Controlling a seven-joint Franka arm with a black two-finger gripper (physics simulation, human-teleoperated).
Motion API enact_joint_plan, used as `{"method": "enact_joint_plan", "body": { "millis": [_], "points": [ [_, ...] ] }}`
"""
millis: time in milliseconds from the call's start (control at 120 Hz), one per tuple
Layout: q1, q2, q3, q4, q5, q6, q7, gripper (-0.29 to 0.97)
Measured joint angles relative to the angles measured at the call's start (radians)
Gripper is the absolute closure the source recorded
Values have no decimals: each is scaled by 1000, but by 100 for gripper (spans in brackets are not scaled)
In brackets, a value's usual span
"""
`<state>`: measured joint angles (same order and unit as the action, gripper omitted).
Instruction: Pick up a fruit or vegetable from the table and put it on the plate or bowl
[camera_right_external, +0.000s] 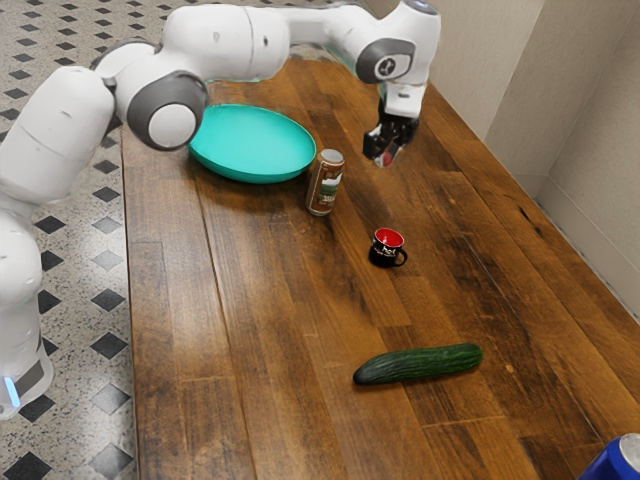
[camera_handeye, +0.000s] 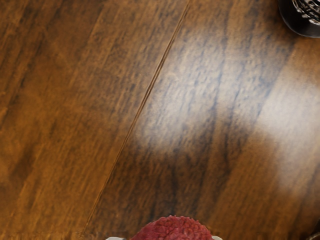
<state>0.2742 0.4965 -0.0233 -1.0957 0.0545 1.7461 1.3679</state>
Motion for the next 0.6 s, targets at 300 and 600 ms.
{"method": "enact_joint_plan", "body": {
  "millis": [300,600],
  "points": [
    [60,-91,196,-6,-3,-168,16,53],
    [196,-51,209,-52,-7,-236,30,53]
  ]
}}
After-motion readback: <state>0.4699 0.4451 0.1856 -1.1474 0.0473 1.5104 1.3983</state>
